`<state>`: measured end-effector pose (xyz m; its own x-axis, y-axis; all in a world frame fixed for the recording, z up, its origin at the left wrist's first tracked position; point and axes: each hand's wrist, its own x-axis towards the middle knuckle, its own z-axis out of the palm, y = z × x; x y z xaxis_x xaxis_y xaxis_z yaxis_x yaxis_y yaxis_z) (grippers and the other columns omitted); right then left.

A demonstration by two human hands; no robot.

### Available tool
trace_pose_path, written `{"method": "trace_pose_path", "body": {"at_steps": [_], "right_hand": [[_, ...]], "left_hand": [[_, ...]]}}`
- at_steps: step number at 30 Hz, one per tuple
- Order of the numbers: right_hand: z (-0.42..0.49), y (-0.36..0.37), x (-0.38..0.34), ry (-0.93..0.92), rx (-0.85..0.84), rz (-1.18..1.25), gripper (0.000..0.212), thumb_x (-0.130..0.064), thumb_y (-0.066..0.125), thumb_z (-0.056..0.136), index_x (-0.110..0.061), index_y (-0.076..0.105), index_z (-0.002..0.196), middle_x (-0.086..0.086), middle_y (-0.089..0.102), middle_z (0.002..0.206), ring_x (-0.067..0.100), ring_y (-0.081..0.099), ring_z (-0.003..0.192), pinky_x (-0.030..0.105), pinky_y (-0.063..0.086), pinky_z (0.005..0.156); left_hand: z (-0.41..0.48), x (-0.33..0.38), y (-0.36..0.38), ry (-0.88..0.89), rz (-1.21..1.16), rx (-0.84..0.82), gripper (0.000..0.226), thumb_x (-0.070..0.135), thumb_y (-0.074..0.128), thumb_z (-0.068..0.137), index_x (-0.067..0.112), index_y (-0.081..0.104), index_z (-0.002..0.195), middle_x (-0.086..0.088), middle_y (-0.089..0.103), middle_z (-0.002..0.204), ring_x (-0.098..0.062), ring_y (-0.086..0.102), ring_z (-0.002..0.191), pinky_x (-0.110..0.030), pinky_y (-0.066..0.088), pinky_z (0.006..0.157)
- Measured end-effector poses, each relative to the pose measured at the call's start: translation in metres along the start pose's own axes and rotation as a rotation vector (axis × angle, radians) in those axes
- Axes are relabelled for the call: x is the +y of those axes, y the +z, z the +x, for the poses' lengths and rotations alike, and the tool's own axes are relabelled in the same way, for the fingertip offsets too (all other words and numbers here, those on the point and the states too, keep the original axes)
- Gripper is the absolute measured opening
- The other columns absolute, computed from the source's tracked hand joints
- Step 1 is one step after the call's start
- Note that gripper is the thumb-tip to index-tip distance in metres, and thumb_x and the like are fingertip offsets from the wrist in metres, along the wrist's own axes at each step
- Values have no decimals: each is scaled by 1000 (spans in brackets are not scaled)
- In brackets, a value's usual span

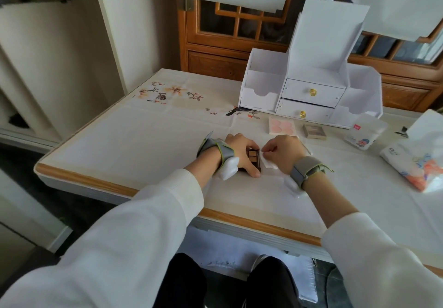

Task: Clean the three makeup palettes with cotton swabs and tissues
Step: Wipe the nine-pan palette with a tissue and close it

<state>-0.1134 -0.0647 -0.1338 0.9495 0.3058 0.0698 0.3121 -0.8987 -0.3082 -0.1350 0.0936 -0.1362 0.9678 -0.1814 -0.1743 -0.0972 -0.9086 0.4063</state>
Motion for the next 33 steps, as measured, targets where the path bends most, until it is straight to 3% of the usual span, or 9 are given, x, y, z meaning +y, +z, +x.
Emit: {"method": "trace_pose_path", "body": {"at_steps": [4, 7, 11, 16, 21, 28, 33], "right_hand": [[-1, -2, 1, 9, -55, 41, 11, -29, 63, 76, -38, 69, 74, -9, 69, 79, 13, 61, 79, 28, 53, 76], [-4, -5, 0, -9, -104, 55, 10, -29, 65, 73, -36, 71, 75, -11, 68, 75, 10, 60, 76, 26, 53, 75], [-8, -7, 3, -27, -167, 28, 3, -40, 67, 64, -42, 69, 64, -19, 69, 70, 1, 62, 72, 26, 56, 75], [-11, -11, 0, -57, -202, -11, 15, -34, 69, 66, -44, 63, 56, -19, 67, 70, 3, 61, 72, 23, 52, 77], [-3, -8, 1, -49, -179, 22, 12, -31, 67, 71, -41, 68, 66, -14, 69, 79, 8, 60, 77, 24, 50, 75], [8, -6, -1, -12, -115, 88, 12, -20, 66, 77, -25, 75, 84, 0, 70, 82, 14, 59, 78, 25, 51, 73], [1, -7, 0, -31, -117, 86, 12, -22, 65, 77, -27, 74, 84, -4, 70, 84, 9, 57, 74, 20, 47, 69]], "left_hand": [[-2, 0, 1, -1, -6, 6, 81, 53, 80, 63, 35, 48, 135, 4, 54, 130, -21, 48, 120, -27, 38, 85], [-2, 0, 1, -5, -8, 9, 80, 53, 80, 61, 36, 49, 133, 6, 56, 129, -20, 51, 119, -29, 41, 89], [-3, 0, 0, -3, -30, 21, 79, 53, 81, 61, 34, 52, 131, 9, 59, 125, -16, 54, 114, -24, 36, 81], [-3, 0, 1, -6, -35, 25, 79, 54, 82, 59, 36, 52, 130, 10, 60, 124, -16, 54, 113, -25, 37, 82], [0, -1, 2, -7, 3, 18, 80, 58, 80, 58, 39, 51, 130, 8, 57, 125, -19, 50, 117, -33, 38, 90], [1, -3, 5, 1, 5, 18, 80, 60, 79, 57, 41, 51, 130, 7, 58, 120, -21, 48, 116, -33, 34, 82], [0, -2, 4, -5, 0, 18, 80, 59, 79, 59, 39, 50, 131, 6, 56, 125, -20, 47, 119, -31, 32, 83]]}}
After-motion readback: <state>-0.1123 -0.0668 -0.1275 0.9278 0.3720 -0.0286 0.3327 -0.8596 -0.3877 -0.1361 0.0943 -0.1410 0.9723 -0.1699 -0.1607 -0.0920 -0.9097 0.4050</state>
